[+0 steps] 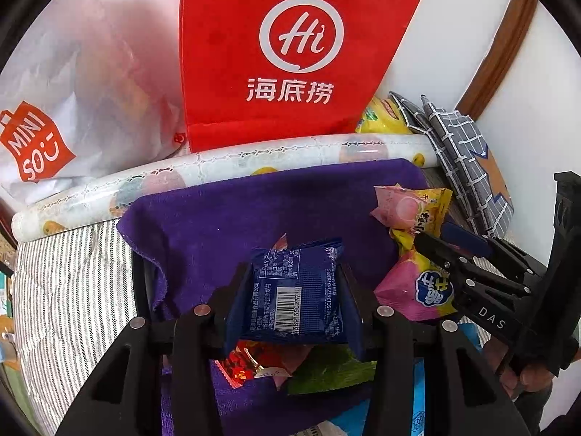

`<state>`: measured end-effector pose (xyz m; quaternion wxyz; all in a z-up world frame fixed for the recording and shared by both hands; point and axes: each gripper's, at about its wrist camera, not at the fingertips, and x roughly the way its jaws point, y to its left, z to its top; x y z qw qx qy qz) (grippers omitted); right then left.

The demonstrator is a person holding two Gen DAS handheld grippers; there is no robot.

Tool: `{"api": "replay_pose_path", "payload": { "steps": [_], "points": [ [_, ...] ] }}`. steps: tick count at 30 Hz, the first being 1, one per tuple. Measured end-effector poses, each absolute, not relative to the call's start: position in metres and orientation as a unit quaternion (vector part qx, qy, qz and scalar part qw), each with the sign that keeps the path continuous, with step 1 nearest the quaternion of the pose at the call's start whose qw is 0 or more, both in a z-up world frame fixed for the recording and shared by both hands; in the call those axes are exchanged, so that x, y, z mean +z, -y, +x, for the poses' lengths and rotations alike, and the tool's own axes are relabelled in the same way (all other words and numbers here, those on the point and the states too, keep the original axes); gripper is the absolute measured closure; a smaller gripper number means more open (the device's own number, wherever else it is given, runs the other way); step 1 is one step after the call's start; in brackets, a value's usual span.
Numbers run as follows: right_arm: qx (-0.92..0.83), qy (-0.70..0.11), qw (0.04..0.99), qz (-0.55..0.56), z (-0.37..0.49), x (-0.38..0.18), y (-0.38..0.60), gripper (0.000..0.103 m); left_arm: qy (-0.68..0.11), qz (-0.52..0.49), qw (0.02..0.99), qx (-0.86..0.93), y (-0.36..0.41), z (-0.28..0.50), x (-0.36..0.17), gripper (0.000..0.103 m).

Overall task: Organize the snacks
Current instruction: 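Open the right tool to drop the pink cake while the left tool releases the blue packet onto the towel, then grasp the white printed snack packet with the right tool while the left tool grasps the pink pastry packet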

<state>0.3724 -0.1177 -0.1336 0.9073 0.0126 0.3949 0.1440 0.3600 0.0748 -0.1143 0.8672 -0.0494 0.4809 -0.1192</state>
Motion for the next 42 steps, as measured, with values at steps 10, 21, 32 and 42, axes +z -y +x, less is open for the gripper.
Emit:
{"api": "replay_pose_path", "payload": {
  "steps": [10, 21, 32, 42],
  "points": [
    [0.144, -0.395, 0.907, 0.013, 0.372, -0.133, 0.118, 0.056, -0.473, -0.059, 0.869, -0.133, -0.074, 0.358, -0.108, 0.054],
    [0.144, -0.396, 0.907, 0.022, 0.373, -0.132, 0.119, 0.056, -0.466, -0.069, 0.871, -0.14, -0.076, 0.356, -0.099, 0.045],
    [0.129, -0.374, 0.918, 0.019, 0.365, -0.117, 0.119, 0.056, -0.452, -0.069, 0.878, -0.141, -0.076, 0.346, -0.075, 0.044],
    [0.104, -0.351, 0.93, -0.029, 0.31, -0.086, 0.115, 0.051, -0.437, -0.069, 0.883, -0.159, -0.07, 0.326, -0.045, 0.044]
  ]
}}
